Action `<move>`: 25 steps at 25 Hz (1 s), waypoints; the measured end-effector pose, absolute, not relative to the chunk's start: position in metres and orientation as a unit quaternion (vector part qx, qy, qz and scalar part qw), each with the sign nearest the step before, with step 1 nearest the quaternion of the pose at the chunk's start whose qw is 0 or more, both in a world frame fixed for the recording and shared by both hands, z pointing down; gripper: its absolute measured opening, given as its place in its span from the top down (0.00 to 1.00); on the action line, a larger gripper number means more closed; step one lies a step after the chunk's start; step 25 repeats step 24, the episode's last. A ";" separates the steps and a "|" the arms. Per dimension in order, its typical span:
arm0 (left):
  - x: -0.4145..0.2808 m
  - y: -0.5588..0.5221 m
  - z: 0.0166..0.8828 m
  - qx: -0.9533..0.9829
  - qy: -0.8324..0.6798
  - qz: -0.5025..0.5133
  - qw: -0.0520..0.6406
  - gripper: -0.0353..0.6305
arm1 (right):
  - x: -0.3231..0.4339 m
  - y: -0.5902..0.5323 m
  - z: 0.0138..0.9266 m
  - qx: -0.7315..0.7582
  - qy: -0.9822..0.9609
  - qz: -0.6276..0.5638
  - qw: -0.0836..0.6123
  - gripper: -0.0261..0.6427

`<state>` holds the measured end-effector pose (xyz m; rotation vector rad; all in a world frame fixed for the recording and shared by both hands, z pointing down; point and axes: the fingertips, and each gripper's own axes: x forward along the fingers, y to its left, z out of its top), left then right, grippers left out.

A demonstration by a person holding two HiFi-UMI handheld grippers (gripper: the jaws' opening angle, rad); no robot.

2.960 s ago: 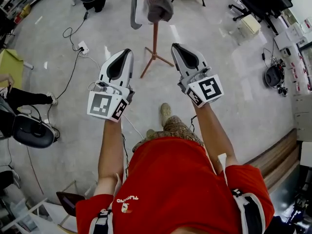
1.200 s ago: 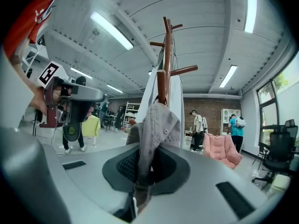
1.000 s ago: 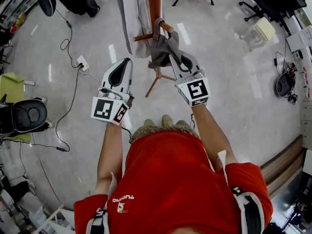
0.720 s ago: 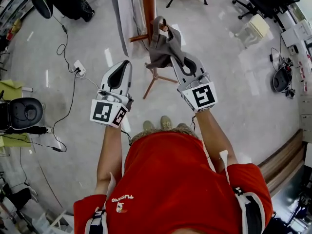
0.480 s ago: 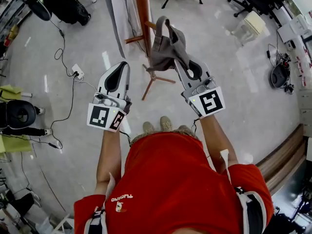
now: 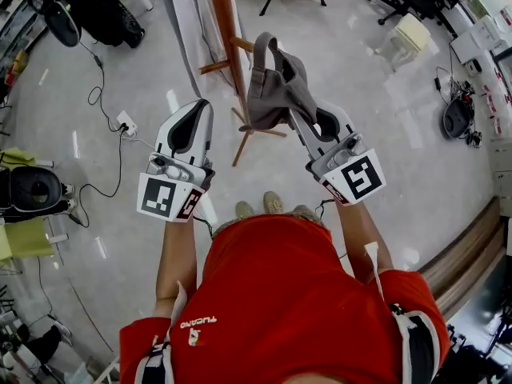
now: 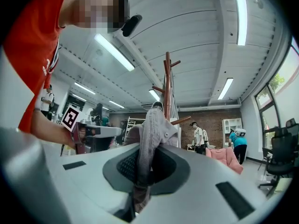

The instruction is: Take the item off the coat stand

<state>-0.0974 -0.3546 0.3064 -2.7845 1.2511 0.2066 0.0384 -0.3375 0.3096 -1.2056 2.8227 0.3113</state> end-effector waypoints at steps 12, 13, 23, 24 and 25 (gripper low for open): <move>-0.100 -0.352 0.302 -0.908 0.410 0.071 0.045 0.93 | 0.025 -0.327 0.309 -0.371 0.923 0.103 0.022 0.91; -0.099 -0.352 0.301 -0.908 0.410 0.070 0.044 0.93 | 0.025 -0.327 0.309 -0.370 0.923 0.102 0.022 0.91; -0.094 -0.352 0.301 -0.907 0.414 0.067 0.041 0.93 | 0.030 -0.330 0.313 -0.368 0.925 0.093 0.021 0.91; -0.094 -0.352 0.301 -0.907 0.415 0.067 0.040 0.93 | 0.031 -0.331 0.312 -0.367 0.925 0.092 0.021 0.91; -0.094 -0.352 0.301 -0.907 0.415 0.067 0.040 0.93 | 0.031 -0.331 0.312 -0.367 0.925 0.092 0.021 0.91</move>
